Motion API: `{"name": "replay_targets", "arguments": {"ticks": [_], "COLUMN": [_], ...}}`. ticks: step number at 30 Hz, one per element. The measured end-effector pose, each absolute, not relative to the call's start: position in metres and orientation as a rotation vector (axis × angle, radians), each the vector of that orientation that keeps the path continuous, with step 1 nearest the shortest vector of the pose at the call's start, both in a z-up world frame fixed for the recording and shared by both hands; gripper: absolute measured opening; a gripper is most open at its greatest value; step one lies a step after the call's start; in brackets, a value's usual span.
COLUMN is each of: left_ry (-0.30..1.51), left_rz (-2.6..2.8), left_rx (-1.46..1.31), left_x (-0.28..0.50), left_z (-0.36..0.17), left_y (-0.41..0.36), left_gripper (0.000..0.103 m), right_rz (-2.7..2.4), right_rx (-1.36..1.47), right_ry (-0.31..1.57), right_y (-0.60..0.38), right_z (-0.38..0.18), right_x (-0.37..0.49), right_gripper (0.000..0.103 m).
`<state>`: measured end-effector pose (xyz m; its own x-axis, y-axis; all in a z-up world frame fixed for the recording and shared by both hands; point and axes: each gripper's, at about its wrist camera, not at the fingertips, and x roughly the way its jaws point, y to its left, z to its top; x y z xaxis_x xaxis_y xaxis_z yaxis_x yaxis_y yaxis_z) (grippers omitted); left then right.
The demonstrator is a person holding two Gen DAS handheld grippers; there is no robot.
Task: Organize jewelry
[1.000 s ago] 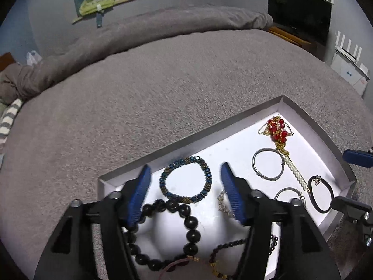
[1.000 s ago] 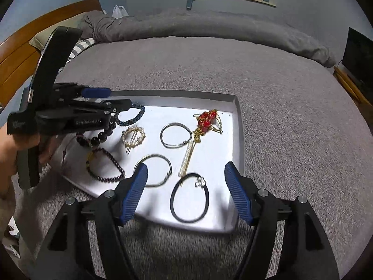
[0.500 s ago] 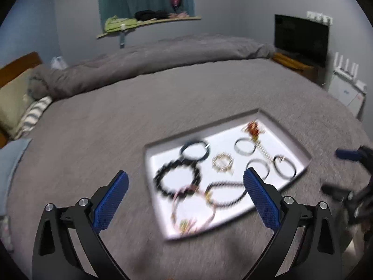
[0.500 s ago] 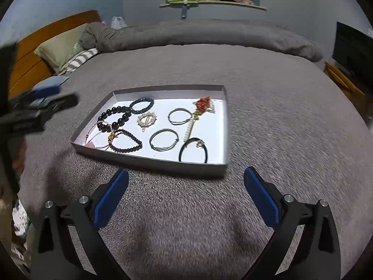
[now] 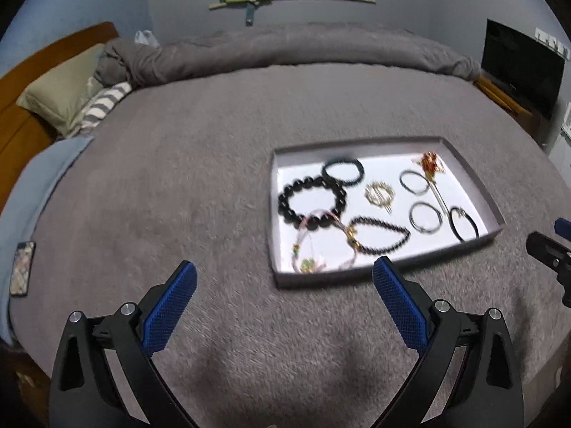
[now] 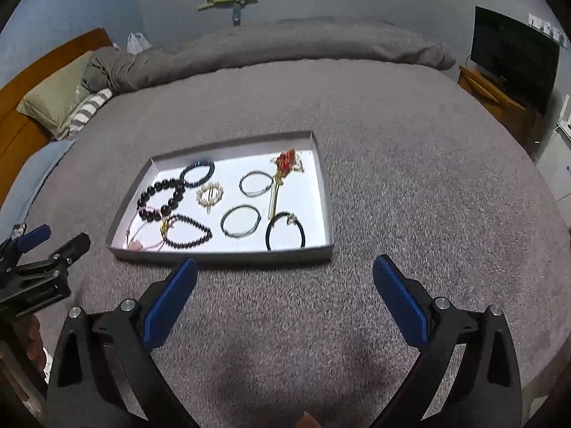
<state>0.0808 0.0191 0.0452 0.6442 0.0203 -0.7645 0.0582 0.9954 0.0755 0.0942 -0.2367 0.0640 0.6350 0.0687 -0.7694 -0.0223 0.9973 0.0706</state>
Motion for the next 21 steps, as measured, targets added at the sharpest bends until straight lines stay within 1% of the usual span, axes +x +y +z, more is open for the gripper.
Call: {"name": "replay_targets", "arguments": {"ticks": [3,7,21], "left_ry": [0.861,0.842,0.842], "left_rz": [-0.048,-0.048,-0.071], "left_rx": [0.107,0.138,0.123], "left_x": [0.077,0.073,0.070], "left_z": [0.045,0.046,0.049], "left_y": [0.015,0.009,0.008], "left_gripper": [0.100,0.100,0.100], "right_rz": [0.031,0.061,0.070], "right_rx": [0.003,0.012,-0.015], "right_ry": [0.863,0.874,0.866], "right_y": [-0.231,-0.230,-0.224], "right_z": [0.064,0.062,0.062], "right_x": [0.091,0.090,0.086], "right_gripper": [0.097,0.097,0.098]}}
